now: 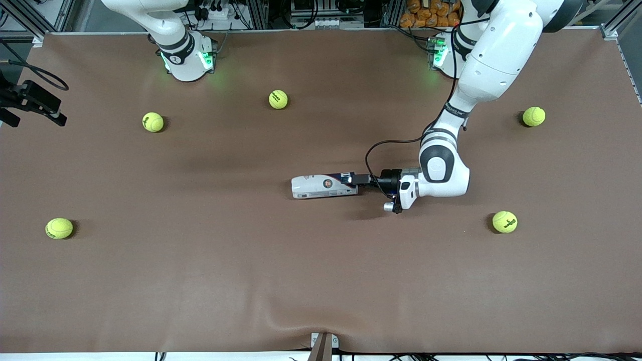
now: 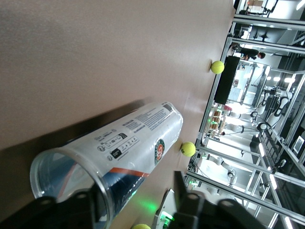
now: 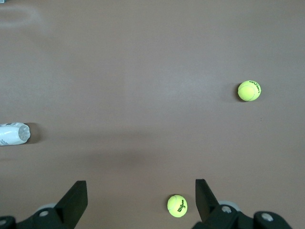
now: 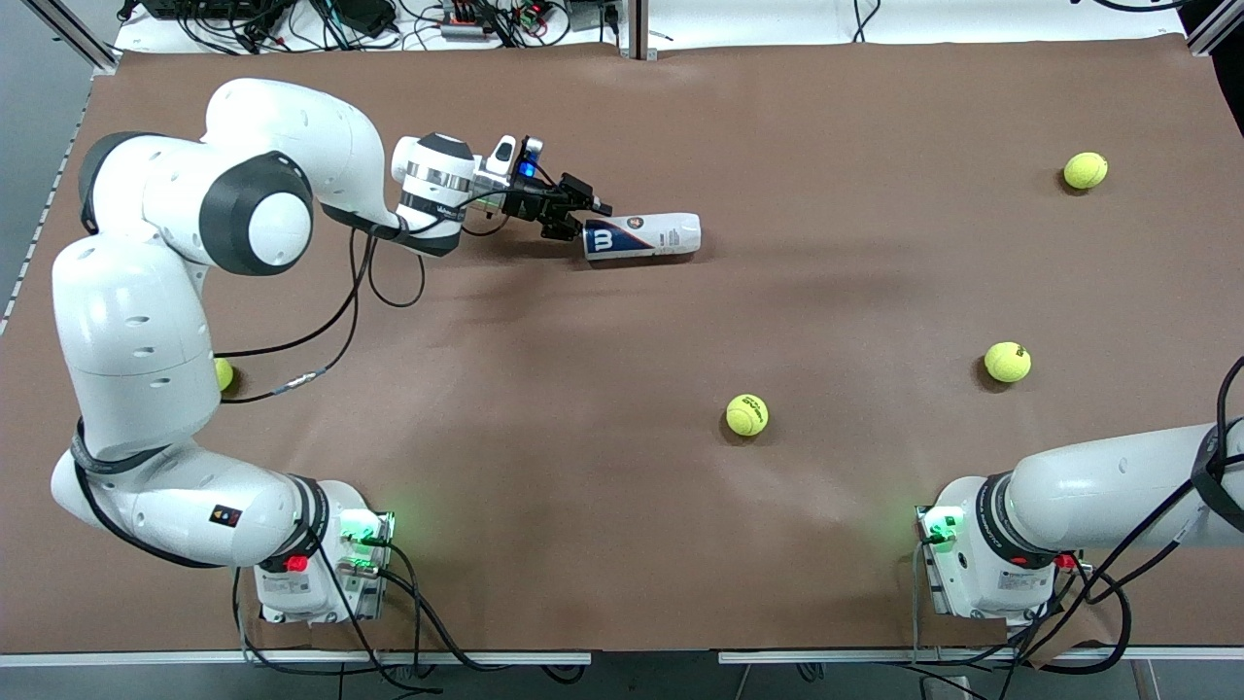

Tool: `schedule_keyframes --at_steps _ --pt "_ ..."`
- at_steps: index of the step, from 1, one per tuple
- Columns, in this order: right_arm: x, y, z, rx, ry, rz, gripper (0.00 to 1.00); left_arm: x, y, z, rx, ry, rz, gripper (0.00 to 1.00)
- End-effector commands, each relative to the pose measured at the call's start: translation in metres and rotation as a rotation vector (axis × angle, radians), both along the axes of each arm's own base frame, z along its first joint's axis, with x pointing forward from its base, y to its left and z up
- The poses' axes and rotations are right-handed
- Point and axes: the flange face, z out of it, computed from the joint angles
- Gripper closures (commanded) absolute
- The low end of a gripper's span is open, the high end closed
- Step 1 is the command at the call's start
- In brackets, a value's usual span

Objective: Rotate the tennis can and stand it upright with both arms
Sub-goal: 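Grasp the can's end with the left gripper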

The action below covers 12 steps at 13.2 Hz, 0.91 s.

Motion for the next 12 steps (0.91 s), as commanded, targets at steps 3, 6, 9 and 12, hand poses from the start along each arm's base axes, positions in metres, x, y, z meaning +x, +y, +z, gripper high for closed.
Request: schedule_keyframes --at_steps 3,6,9,12 --pt "-0.005 -0.002 0.003 0.008 -0.012 -0.017 0.00 0.005 0.000 0.000 -0.010 -0.041 0.010 1.00" --pt "-0.005 -0.002 0.003 0.008 -0.011 -0.017 0.00 0.016 -0.007 0.015 -0.023 -0.057 0.014 1.00" --pt "-0.004 -0.001 0.002 0.008 -0.009 -0.015 0.00 0.025 -0.027 0.041 -0.027 0.015 0.033 1.00" --pt "-0.004 -0.001 0.002 0.008 -0.011 -0.015 0.00 0.033 -0.042 0.083 0.018 0.088 0.023 1.00"
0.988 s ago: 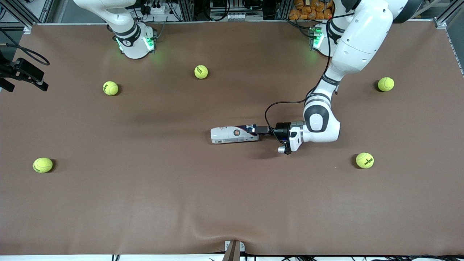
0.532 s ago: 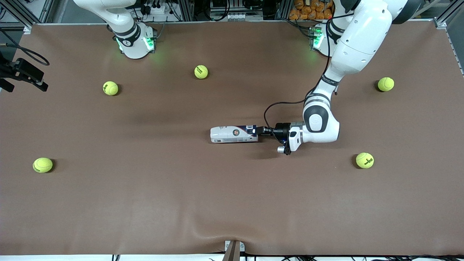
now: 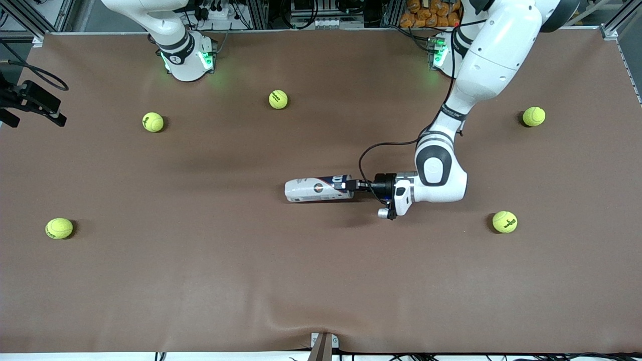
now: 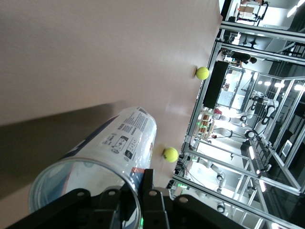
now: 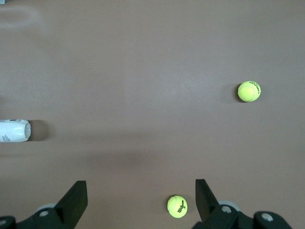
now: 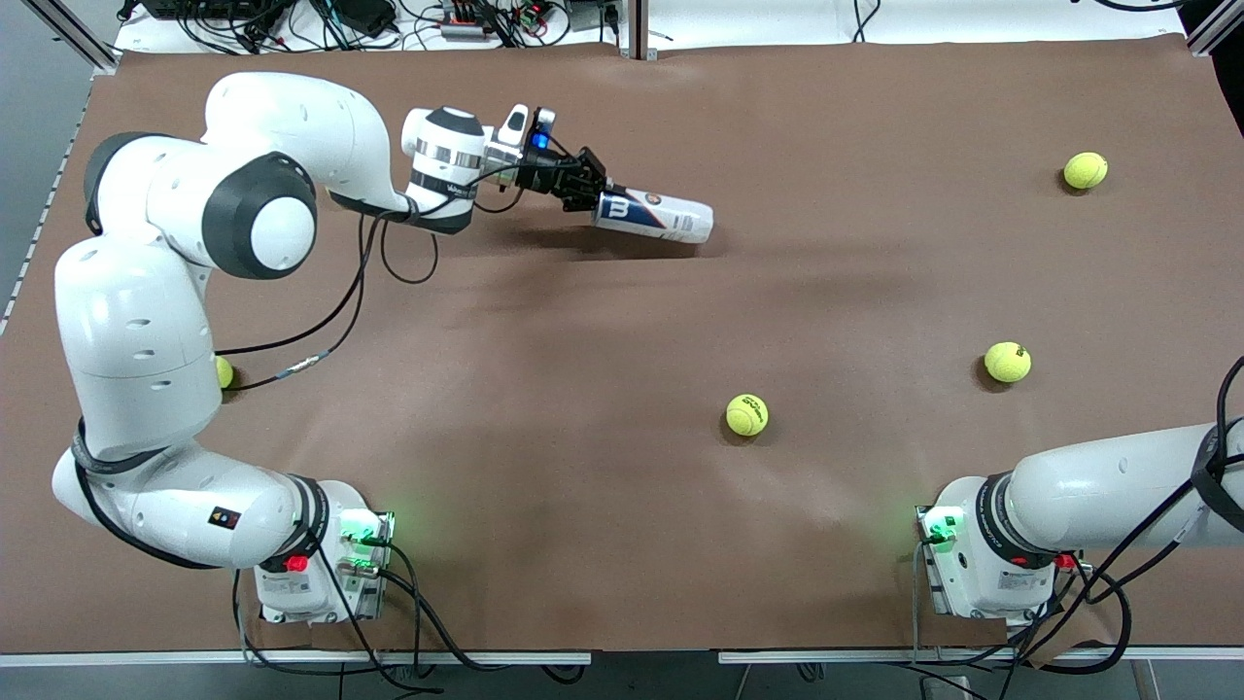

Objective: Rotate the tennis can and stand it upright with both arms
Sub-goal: 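Lift the can with the left gripper and rotate it upright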

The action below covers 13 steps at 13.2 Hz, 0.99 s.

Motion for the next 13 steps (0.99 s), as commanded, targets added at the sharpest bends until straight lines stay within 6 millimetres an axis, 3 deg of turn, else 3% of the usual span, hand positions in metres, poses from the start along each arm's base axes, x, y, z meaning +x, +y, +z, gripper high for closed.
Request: schedule_keyframes --at_steps 1,5,10,13 --pt "-0.004 -0.001 0.001 0.008 -0.008 -0.015 0.00 0.007 -0.012 0.047 0.062 0.048 -0.015 1.00" --pt "-0.004 -0.002 0.002 0.008 -0.013 -0.017 0.00 0.015 -0.028 0.087 0.142 0.126 -0.013 1.00" --pt "-0.002 -0.002 0.002 0.008 -0.019 -0.017 0.00 0.017 -0.091 0.173 0.491 0.162 0.005 1.00" --pt "0.003 -0.002 -0.002 0.008 -0.028 -0.017 0.00 0.008 -0.107 0.183 0.627 0.154 0.029 1.00"
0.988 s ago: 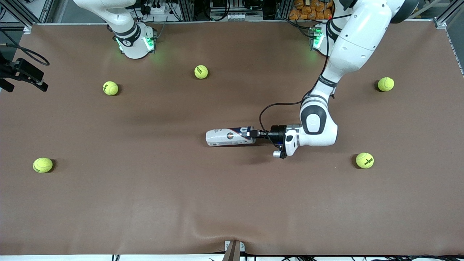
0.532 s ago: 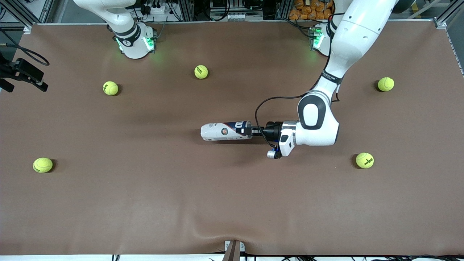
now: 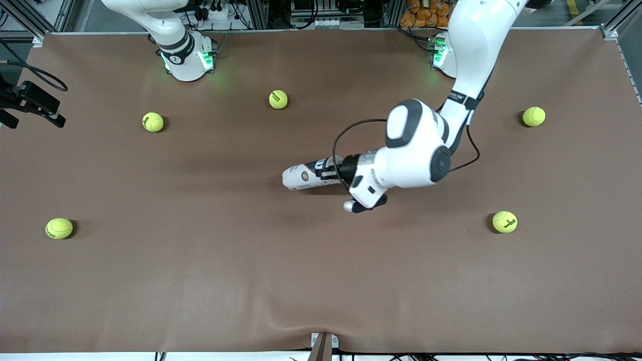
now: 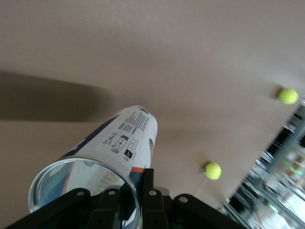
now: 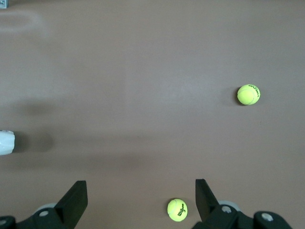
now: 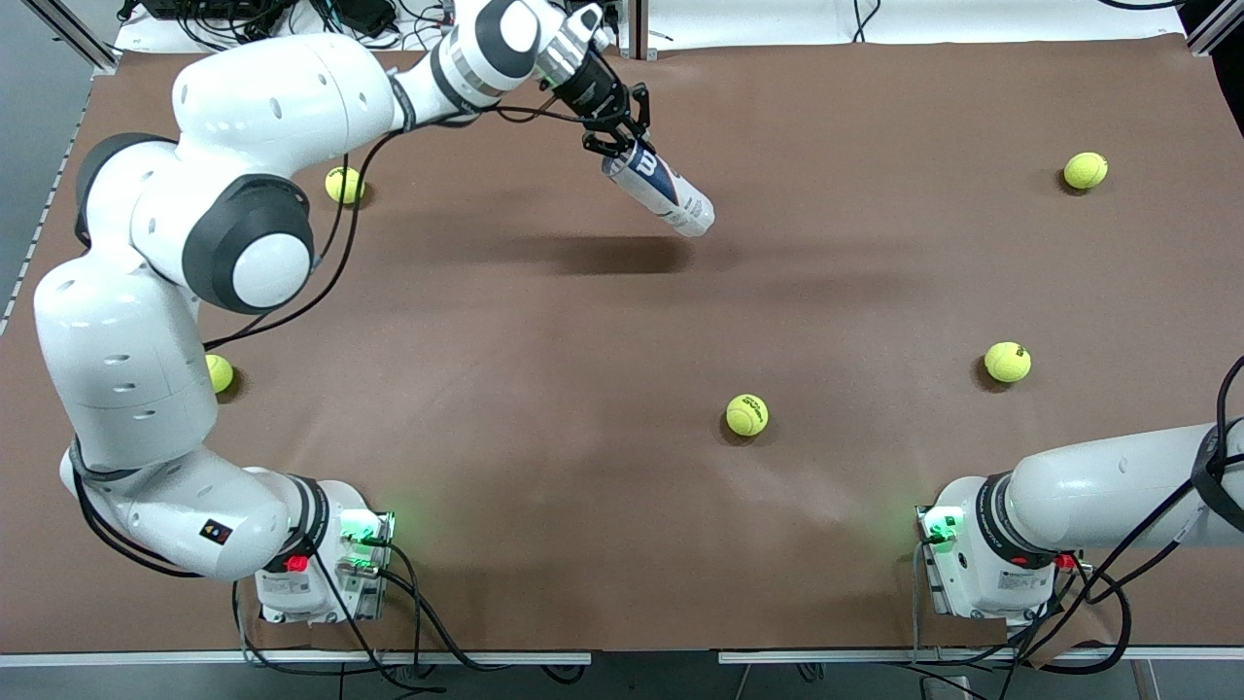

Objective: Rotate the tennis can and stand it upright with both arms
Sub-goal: 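Lift the can with the left gripper and rotate it upright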

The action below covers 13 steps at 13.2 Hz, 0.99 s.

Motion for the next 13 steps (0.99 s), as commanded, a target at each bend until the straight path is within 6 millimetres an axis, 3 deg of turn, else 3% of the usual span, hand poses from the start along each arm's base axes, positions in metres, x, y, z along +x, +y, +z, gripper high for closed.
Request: schedule_keyframes --at_steps 1,4,6,13 --pt "0.001 -0.002 -0.003 0.009 -0.013 -0.017 0.00 -0.003 -0.006 0.006 0.052 0.005 0.026 1.00" --pt "0.005 -0.008 -0.008 0.011 -0.013 -0.031 0.00 -0.020 -0.032 0.035 0.168 -0.011 0.096 1.00" --pt "0.005 -0.007 -0.009 0.012 -0.007 -0.029 0.00 -0.041 -0.062 0.037 0.283 -0.021 0.135 1.00" --pt "-0.001 -0.006 -0.004 0.014 -0.001 -0.025 0.00 -0.083 -0.082 0.033 0.592 -0.017 0.149 1.00"
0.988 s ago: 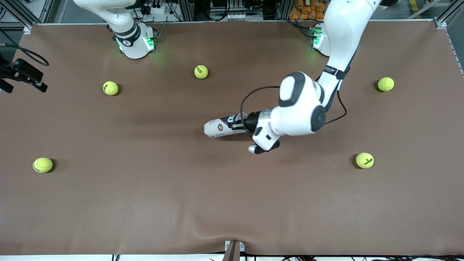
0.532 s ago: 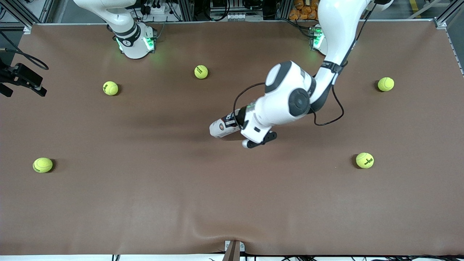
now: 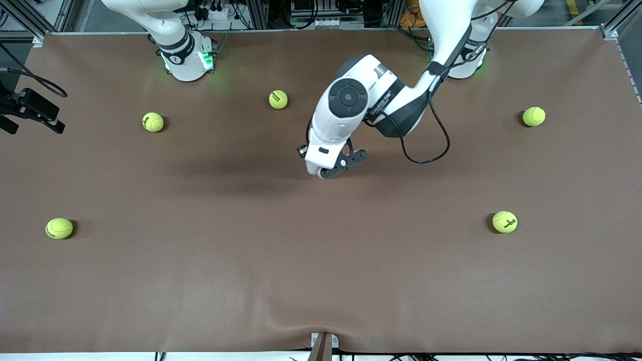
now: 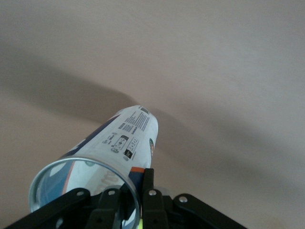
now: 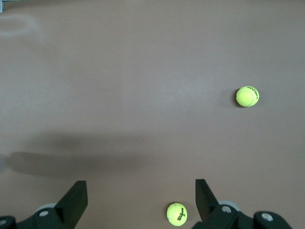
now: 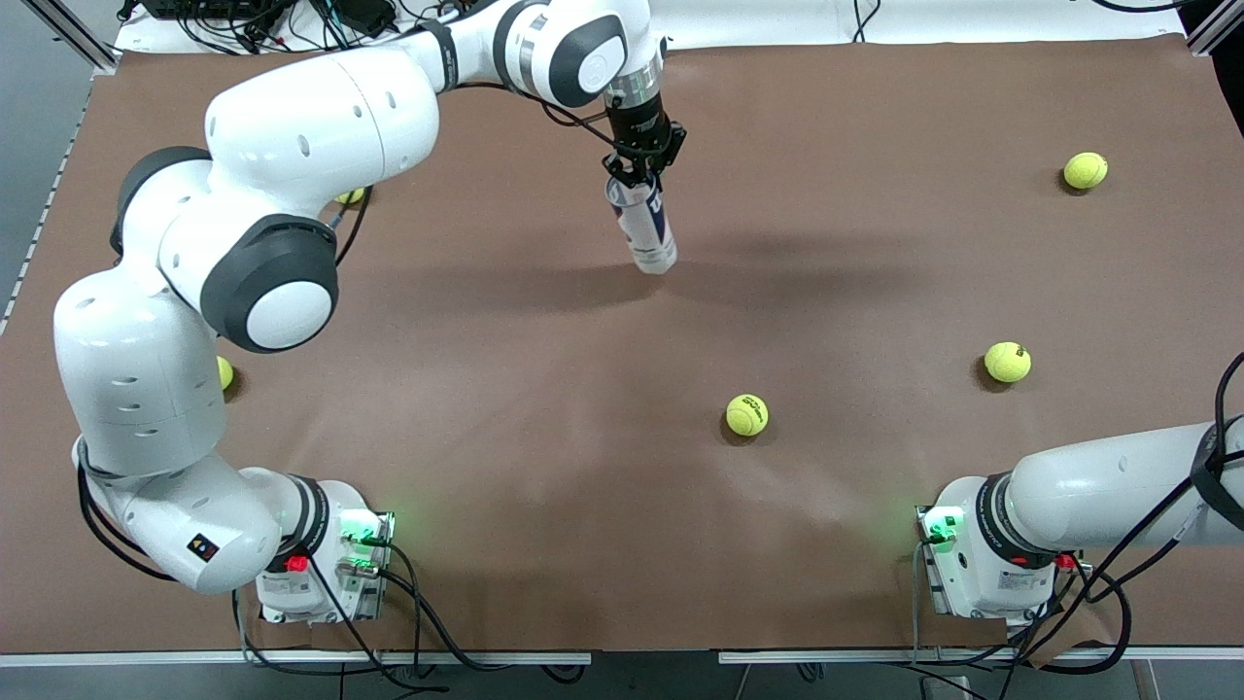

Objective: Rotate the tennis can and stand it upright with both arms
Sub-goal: 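Lift the can with the left gripper and rotate it upright, then lower the upright can onto the table and open the left gripper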

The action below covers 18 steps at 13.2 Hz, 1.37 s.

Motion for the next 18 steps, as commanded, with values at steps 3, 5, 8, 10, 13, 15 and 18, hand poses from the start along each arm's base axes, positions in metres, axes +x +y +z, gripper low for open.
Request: schedule_keyframes --at_steps 3,5,8,10,13,15,18 --pt "-0.005 0.000 0.004 0.014 0.000 -0.010 0.00 -0.013 -0.027 -0.004 0.087 -0.039 0.060 1.00" --pt "-0.005 0.000 0.004 0.014 -0.001 -0.011 0.00 -0.024 -0.037 -0.015 0.138 -0.073 0.043 1.00" --pt "-0.004 0.003 0.004 0.014 -0.004 -0.006 0.00 -0.032 -0.042 -0.025 0.172 -0.080 0.053 1.00" --pt "-0.003 0.005 0.000 0.014 0.006 -0.001 0.00 -0.030 -0.041 -0.025 0.169 -0.075 0.059 1.00" --pt "-0.003 0.008 0.000 0.014 0.006 0.003 0.00 -0.030 -0.041 -0.038 0.184 -0.067 0.049 1.00" --pt "-0.002 0.009 -0.002 0.013 0.008 0.005 0.00 -0.030 -0.040 -0.040 0.185 -0.067 0.029 1.00" --pt "-0.001 0.009 -0.002 0.013 0.003 0.004 0.00 -0.030 -0.041 -0.044 0.187 -0.063 0.024 1.00"
